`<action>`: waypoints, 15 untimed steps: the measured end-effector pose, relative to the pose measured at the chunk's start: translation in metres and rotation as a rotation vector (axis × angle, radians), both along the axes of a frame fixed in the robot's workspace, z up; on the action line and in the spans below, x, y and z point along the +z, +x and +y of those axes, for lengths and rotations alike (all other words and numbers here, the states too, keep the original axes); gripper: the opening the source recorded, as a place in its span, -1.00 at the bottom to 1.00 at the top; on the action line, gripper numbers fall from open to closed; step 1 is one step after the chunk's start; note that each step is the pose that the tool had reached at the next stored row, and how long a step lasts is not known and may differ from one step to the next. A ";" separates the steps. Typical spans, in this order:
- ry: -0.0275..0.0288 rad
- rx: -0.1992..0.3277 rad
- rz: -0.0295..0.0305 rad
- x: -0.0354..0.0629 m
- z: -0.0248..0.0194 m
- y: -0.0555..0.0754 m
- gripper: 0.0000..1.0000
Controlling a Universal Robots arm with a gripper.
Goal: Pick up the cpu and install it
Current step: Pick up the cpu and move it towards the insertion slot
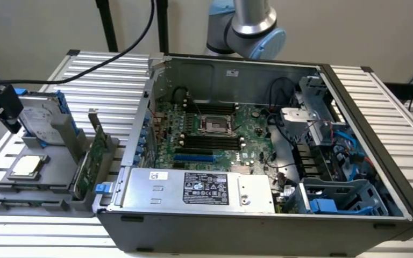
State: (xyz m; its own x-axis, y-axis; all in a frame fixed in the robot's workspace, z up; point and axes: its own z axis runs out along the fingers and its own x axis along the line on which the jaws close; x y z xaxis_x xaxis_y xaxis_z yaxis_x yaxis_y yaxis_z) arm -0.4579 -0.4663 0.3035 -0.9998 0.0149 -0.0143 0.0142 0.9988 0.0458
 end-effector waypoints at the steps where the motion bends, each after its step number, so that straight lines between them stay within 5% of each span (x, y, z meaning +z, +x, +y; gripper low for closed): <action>1: 0.0000 0.000 -0.0001 -0.0018 -0.0012 0.000 0.41; 8: -0.0001 0.000 0.0001 -0.0145 -0.0090 0.000 0.41; 15: -0.0001 0.000 0.0001 -0.0273 -0.0117 0.002 0.41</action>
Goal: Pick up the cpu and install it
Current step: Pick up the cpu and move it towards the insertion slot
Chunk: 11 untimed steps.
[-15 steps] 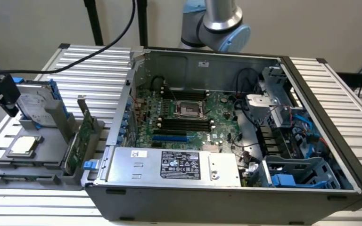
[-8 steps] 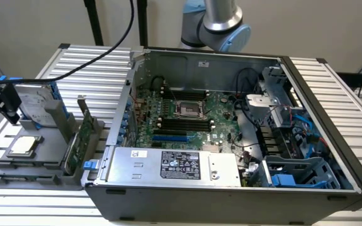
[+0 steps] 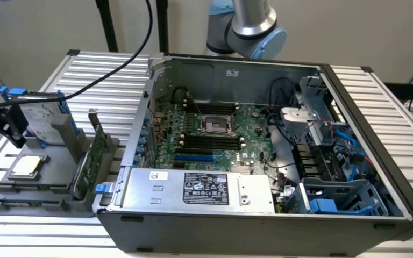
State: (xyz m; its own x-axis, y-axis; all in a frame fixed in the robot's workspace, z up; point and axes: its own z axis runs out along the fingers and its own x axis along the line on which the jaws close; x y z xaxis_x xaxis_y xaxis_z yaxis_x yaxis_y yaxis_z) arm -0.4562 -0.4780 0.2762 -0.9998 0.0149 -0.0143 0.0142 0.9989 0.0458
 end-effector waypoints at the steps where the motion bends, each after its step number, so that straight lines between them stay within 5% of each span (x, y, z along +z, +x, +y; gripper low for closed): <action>1: 0.0001 0.000 -0.0001 -0.0019 -0.0003 0.000 0.41; 11: 0.0000 0.000 0.0000 -0.0200 -0.0015 0.004 0.41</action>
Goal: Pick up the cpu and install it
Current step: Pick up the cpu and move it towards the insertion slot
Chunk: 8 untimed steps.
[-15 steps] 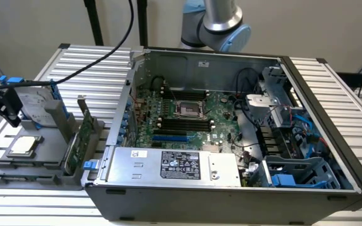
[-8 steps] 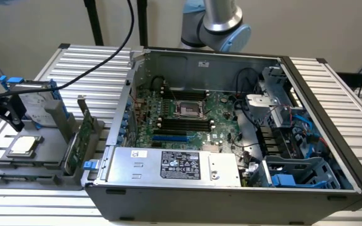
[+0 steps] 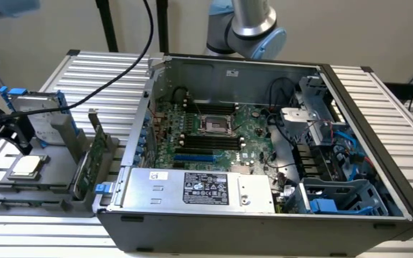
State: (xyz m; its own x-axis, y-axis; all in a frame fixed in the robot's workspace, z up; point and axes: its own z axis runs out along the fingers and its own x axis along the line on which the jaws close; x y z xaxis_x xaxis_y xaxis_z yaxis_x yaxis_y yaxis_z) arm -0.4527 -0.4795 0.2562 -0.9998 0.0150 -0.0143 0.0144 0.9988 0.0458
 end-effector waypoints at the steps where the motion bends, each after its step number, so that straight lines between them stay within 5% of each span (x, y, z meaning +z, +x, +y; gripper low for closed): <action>1: 0.0000 0.000 0.0000 -0.0019 0.0000 0.000 0.41; 8: 0.0000 -0.001 -0.0001 -0.0146 -0.0002 0.001 0.41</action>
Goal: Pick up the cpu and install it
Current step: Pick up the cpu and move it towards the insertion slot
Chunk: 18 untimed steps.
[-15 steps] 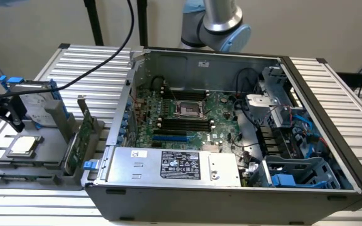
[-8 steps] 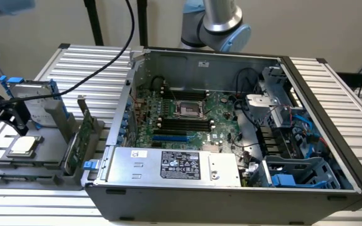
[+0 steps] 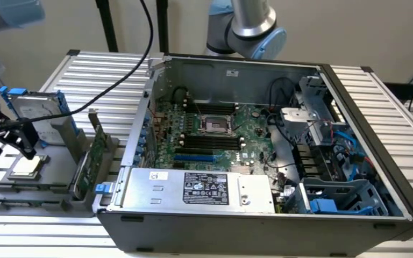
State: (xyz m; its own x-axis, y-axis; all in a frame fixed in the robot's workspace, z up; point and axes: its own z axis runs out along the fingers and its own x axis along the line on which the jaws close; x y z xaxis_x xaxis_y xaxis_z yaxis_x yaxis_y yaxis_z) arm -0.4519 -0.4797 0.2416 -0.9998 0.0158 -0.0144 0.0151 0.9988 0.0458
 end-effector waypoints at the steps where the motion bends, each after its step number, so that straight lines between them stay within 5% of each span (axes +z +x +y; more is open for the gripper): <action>1: 0.0000 0.000 0.0001 -0.0018 0.0000 0.000 0.41; 18: -0.0002 -0.028 0.0002 -0.0326 0.0022 -0.002 0.41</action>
